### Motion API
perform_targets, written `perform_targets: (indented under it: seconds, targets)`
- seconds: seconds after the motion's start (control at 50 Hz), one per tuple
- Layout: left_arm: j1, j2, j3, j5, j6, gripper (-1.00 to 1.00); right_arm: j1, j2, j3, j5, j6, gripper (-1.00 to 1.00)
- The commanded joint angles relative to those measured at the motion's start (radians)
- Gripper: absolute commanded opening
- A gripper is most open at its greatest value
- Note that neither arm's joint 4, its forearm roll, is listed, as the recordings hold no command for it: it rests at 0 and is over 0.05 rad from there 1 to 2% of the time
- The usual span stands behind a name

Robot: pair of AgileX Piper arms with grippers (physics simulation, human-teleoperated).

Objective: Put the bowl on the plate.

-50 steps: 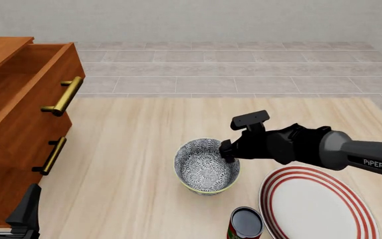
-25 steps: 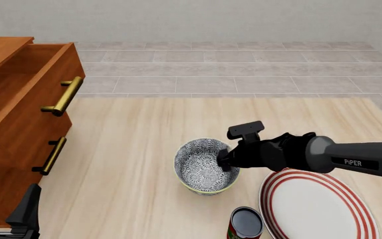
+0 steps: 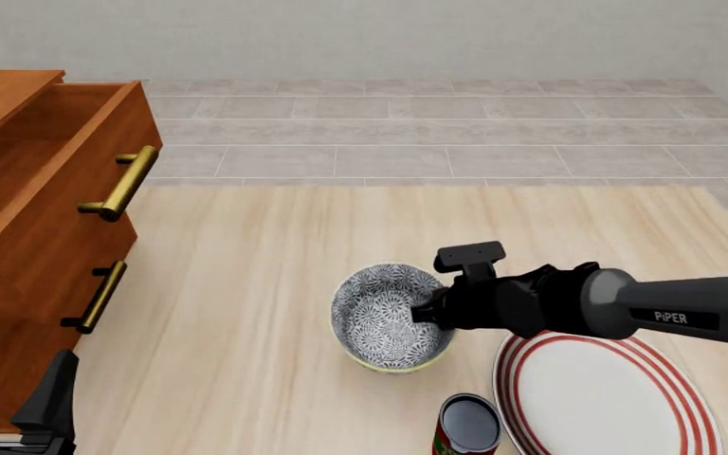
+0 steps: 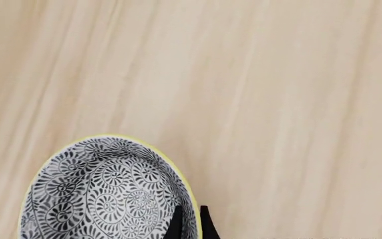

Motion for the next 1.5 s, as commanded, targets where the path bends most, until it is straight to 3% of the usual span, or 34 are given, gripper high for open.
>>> perform_targets:
  seconds: [0.02,0.54,0.78,1.16,1.5]
  targets:
    - [0.000,0.000,0.000,0.000,0.000,1.00,0.005,0.000,0.003,0.006,-0.001,-1.00]
    - [0.000,0.000,0.000,0.000,0.000,1.00,-0.054,-0.108,-0.216,0.214,-0.142,-1.00]
    - [0.000,0.000,0.000,0.000,0.000,1.00,-0.081,-0.169,-0.226,0.249,-0.169,-1.00]
    - [0.000,0.000,0.000,0.000,0.000,1.00,-0.228,-0.473,0.004,0.274,-0.177,-1.00]
    - [0.000,0.000,0.000,0.000,0.000,1.00,-0.372,-0.742,0.239,0.306,-0.138,-1.00]
